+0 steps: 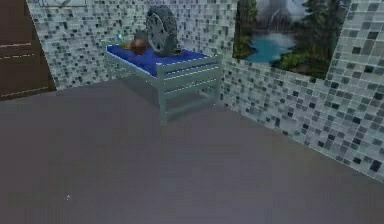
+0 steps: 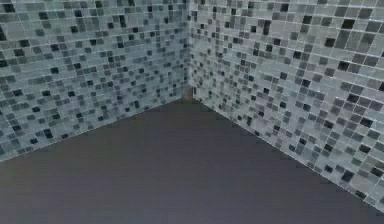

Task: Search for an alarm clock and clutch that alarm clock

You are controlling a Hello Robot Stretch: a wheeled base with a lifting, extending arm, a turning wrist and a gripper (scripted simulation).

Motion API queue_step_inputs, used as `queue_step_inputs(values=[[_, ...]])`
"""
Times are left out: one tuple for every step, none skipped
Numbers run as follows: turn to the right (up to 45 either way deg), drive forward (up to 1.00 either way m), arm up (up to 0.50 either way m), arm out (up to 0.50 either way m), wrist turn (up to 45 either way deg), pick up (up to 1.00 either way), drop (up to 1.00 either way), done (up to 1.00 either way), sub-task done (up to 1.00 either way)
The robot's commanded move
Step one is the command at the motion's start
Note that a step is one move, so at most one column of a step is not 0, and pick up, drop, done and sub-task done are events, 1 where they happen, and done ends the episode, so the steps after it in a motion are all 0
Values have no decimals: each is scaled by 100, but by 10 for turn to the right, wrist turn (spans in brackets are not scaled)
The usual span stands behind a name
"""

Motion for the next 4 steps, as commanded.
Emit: queue_step_inputs(values=[[0,100,0,0,0,0,0,0,0],[0,100,0,0,0,0,0,0,0],[60,0,0,0,0,0,0,0,0],[0,35,0,0,0,0,0,0,0]])
